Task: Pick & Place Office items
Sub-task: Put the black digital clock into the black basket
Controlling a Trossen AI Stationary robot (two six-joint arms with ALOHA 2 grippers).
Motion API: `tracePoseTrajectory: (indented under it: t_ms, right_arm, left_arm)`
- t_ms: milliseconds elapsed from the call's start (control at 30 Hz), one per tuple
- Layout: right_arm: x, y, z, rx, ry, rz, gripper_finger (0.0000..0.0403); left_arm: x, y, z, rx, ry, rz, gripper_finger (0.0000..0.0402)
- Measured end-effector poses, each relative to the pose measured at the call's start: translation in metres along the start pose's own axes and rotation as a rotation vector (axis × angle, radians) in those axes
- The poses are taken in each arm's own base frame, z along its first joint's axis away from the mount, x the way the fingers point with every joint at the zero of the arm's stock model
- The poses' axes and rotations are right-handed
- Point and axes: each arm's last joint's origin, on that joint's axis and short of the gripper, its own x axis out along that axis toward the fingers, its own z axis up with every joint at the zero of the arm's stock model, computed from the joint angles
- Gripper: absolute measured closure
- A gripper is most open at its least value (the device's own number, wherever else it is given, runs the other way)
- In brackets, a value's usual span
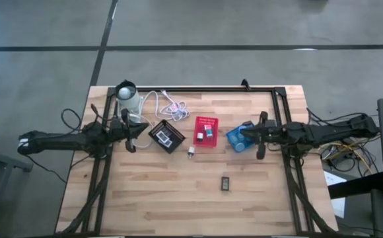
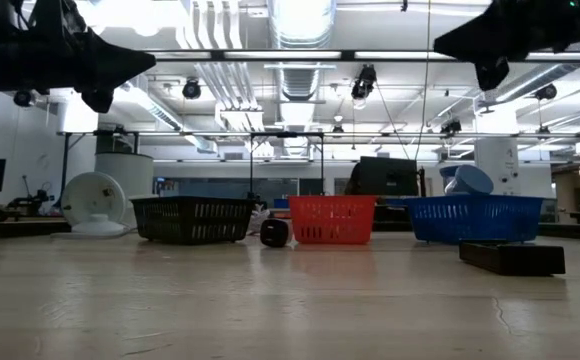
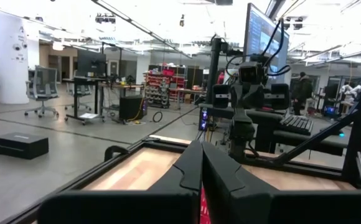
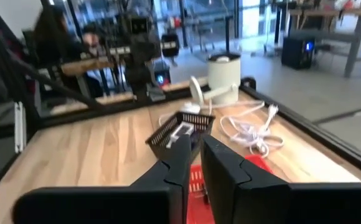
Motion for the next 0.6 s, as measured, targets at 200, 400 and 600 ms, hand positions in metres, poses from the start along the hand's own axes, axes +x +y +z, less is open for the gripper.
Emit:
tracePoseTrajectory:
  t_ms: [200,400,600]
  right_arm:
    - [0.023,0.011,0.01,-0.019,0.117,-0.011,0.0316]
    - [0.034,0.016,0.012,-0.074,0.152,-0.006,0.0277]
    - [0.034,0.017,0.008,-0.069,0.122,0.053,0.0294]
  left_arm:
    - [0.0,0.0,0.0,-0.02,-0.003,-0.001,0.0396]
    - [0.0,0.0,0.0,-0.021,-0.002,-0.001,0.0396]
    - [0.0,0.0,0.0,-0.042,0.0,-0.004,0.0396]
